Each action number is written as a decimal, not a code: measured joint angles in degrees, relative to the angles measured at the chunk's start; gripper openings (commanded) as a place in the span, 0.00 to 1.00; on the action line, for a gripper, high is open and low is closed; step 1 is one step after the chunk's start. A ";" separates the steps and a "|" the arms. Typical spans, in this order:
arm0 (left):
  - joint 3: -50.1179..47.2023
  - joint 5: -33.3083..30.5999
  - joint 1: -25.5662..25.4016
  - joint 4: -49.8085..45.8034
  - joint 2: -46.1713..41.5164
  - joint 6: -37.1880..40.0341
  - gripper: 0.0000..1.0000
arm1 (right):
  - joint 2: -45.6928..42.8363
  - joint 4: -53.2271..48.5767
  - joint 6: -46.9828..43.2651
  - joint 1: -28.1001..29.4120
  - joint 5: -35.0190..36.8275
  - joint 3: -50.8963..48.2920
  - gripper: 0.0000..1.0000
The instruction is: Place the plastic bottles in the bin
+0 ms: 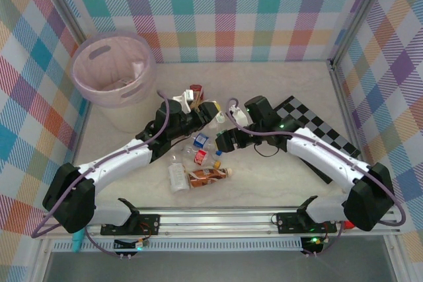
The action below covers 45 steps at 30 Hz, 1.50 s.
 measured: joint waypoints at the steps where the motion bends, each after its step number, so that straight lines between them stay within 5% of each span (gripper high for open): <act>1: 0.17 0.00 0.00 -0.37 0.00 0.22 0.49 | -0.81 -0.79 -0.37 -0.13 0.42 0.42 0.83; 5: 1.75 -0.50 0.00 -3.82 0.00 2.47 0.49 | -5.53 -5.09 -2.14 -2.29 2.91 2.38 0.88; 12: 13.97 -0.39 4.11 -15.65 -0.02 10.32 0.44 | -10.62 -13.66 -4.50 -14.73 8.92 4.31 0.89; 21: 34.01 2.25 17.49 -27.87 -1.29 19.30 0.31 | -6.97 -15.37 -4.96 -14.93 9.81 0.92 0.89; 25: 37.03 2.78 27.08 -30.25 -1.86 20.06 0.17 | -6.51 -15.47 -5.35 -14.93 9.90 0.92 0.89; 34: 38.27 3.50 44.50 -30.69 0.22 18.34 0.02 | -6.78 -15.41 -5.33 -14.93 9.88 -0.92 0.89; 45: 38.75 -2.21 48.85 -30.86 3.85 17.86 0.00 | -6.56 -13.66 -4.85 -14.93 9.11 -2.23 0.88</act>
